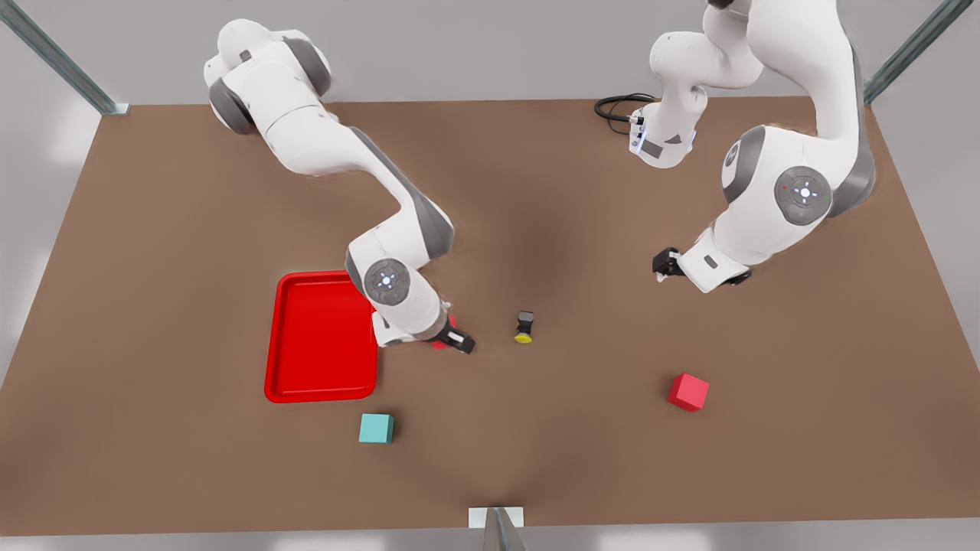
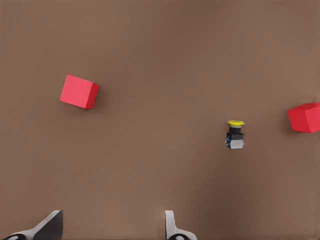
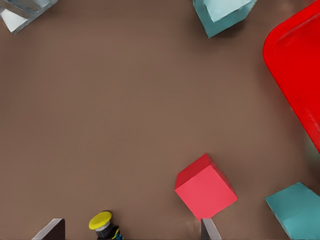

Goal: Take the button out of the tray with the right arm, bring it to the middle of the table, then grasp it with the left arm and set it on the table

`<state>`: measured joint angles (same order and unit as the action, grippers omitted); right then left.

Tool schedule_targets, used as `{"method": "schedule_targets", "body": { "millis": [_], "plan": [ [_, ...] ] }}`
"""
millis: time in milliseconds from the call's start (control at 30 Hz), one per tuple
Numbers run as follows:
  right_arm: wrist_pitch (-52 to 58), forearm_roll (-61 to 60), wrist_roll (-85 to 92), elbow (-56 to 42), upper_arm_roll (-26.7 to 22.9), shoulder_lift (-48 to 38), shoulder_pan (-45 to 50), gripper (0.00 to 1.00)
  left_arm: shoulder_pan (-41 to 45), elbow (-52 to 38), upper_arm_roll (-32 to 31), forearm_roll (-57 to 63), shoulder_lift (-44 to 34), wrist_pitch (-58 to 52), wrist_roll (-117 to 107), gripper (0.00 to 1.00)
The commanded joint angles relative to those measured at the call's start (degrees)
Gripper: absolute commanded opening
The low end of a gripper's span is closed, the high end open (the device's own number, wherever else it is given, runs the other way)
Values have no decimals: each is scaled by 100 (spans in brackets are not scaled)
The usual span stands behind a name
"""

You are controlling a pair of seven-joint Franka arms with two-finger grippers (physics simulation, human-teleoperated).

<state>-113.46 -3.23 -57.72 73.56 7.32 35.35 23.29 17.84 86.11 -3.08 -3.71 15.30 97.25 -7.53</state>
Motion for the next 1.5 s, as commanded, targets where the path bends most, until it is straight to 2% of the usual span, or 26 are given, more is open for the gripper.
{"method": "schedule_targets", "body": {
  "millis": [0, 33, 67, 100, 133, 200, 267, 300, 400, 567, 1300, 1333, 1433, 1467],
  "plan": [
    [421, 463, 3880, 1143, 7, -1301, -693, 100, 1230, -770, -35, -24, 877, 13, -4169, 100],
    [1079, 1578, 4313, 1346, 50, -2013, -791, 100, 1582, -1026, -35, -16, 1431, 258, -4178, 100],
    [1624, 1597, 4505, 1354, 59, -2356, -965, 100, 1889, -1026, -35, -16, 1773, 645, -4361, 100],
    [1889, 983, 5077, 1319, 59, -2550, -1519, 100, 2110, -1035, -35, -16, 2108, 1225, -4846, 100],
    [2047, 859, 5569, 1310, 59, -2682, -1976, 100, 2241, -1026, -35, 2, 2336, 1621, -5162, 100],
    [2460, 823, 5701, 1047, 77, -2691, -2179, 100, 2347, -1017, -17, 230, 2759, 1964, -5303, 100],
    [2478, 788, 5850, 889, 59, -2664, -2250, 100, 2312, -516, 9, 573, 2741, 2728, -5303, 100],
    [2469, 770, 6466, 836, 50, -2576, -2364, 100, 2259, -209, 9, 705, 2732, 3246, -5294, 100],
    [2469, 753, 6457, 792, 50, -2541, -2390, 100, 1987, 248, 9, 863, 2627, 3731, -4794, 100],
    [2373, 1017, 6510, 388, 42, -2190, -2452, 100, 1925, 248, 1, 846, 2662, 3889, -3537, 100],
    [2399, 964, 6510, 388, 24, -2181, -2592, 100, 1793, 354, -26, 758, 3040, 3889, -3273, 100],
    [2399, 964, 6510, 379, 24, -2181, -2592, 100, 1793, 354, -26, 749, 3040, 3889, -3194, 96],
    [2399, 973, 6510, 388, 24, -2181, -2592, 100, 1723, 354, -35, 749, 3040, 3845, -3185, 69],
    [2399, 973, 6510, 388, 24, -2181, -2584, 100, 1714, 354, -35, 758, 3040, 3845, -3185, 68]
  ]
}}
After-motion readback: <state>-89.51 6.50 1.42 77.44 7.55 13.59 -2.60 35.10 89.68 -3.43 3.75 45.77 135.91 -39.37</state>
